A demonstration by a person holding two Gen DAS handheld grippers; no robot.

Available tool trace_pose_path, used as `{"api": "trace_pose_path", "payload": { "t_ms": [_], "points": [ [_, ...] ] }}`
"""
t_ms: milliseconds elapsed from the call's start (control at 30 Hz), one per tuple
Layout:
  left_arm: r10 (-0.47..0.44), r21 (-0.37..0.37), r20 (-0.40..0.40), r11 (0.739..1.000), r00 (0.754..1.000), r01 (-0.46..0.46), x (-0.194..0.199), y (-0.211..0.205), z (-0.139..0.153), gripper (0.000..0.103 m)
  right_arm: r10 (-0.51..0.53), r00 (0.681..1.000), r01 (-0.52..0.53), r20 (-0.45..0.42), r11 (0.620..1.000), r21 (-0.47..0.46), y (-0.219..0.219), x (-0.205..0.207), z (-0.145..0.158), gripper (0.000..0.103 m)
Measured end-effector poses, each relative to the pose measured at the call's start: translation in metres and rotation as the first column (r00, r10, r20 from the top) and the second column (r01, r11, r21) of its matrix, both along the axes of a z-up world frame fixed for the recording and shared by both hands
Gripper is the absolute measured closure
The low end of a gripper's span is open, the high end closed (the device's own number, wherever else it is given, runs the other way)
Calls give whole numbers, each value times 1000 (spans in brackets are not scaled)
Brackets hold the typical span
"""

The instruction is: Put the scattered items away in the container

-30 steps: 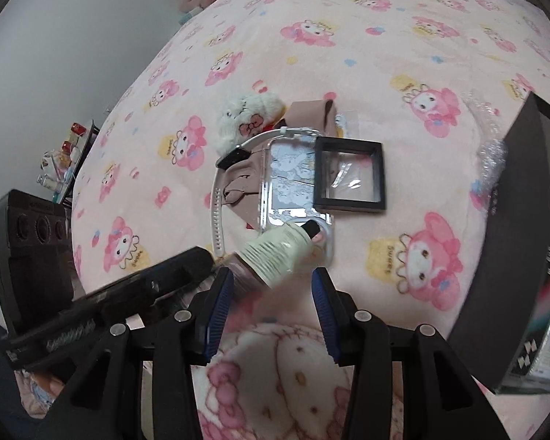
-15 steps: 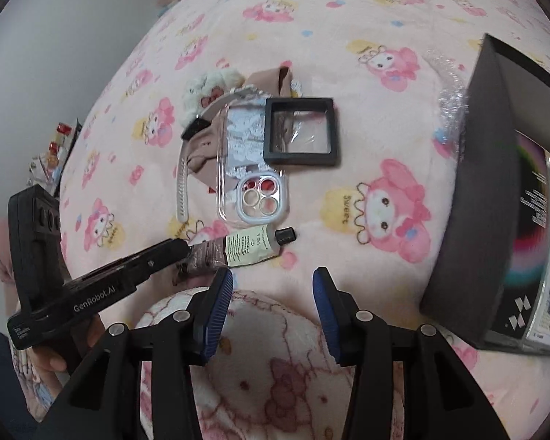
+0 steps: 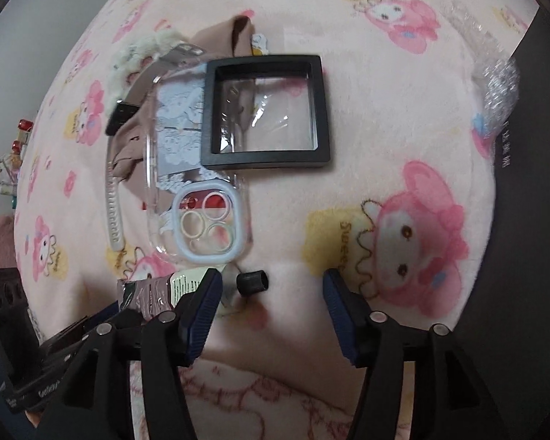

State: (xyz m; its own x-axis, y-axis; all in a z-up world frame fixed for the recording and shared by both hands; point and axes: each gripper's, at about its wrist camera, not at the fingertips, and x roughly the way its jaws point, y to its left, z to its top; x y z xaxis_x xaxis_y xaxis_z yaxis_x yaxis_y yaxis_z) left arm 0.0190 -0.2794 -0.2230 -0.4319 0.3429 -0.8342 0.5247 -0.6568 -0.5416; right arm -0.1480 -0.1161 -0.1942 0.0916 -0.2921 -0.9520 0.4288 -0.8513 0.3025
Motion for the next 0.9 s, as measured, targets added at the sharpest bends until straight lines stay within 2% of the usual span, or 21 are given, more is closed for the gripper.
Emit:
{"api": "trace_pose_path", "payload": {
  "t_ms": [100,200,300,367,467,600,700,800,867,900],
  "points": [
    [1,16,-39,1000,999,-1,-5,-6,6,59,4,998,-3,58,1000,-13,-3,-5,-12,40],
    [12,18,-77,1000,997,-10,-8,-13,13,59,32,997,-28,64,998,-63,-4,-2,-9,40],
    [9,-8,-45,1000,999,-9,-6,-13,9,59,65,995,-56,70,991,-123,-5,7,-2,40],
    [3,-27,-8,1000,1000,-3,-2,-12,2,59,50,997,-44,55,994,-99,-3,9,-2,40],
    [14,-13,-11,1000,1000,-14,0,-14,-1,59,23,999,-22,26,999,-45,0,8,-4,40],
    [22,-18,15,1000,1000,-21,-7,-13,-2,59,52,997,-51,54,999,-15,-7,6,-14,37],
    [22,-21,3,1000,1000,-22,-8,-13,4,59,92,992,-90,83,995,-38,-13,5,-17,35],
    [41,-24,-23,999,999,-42,-1,-16,11,59,107,989,-96,97,990,-108,-16,10,-10,35],
    [56,-43,-7,998,998,-56,5,-18,10,59,105,992,-96,72,988,-119,-18,14,-3,35],
    [58,-47,6,997,998,-57,6,-20,7,59,103,994,-99,41,991,-93,-18,17,-1,35]
  ]
}}
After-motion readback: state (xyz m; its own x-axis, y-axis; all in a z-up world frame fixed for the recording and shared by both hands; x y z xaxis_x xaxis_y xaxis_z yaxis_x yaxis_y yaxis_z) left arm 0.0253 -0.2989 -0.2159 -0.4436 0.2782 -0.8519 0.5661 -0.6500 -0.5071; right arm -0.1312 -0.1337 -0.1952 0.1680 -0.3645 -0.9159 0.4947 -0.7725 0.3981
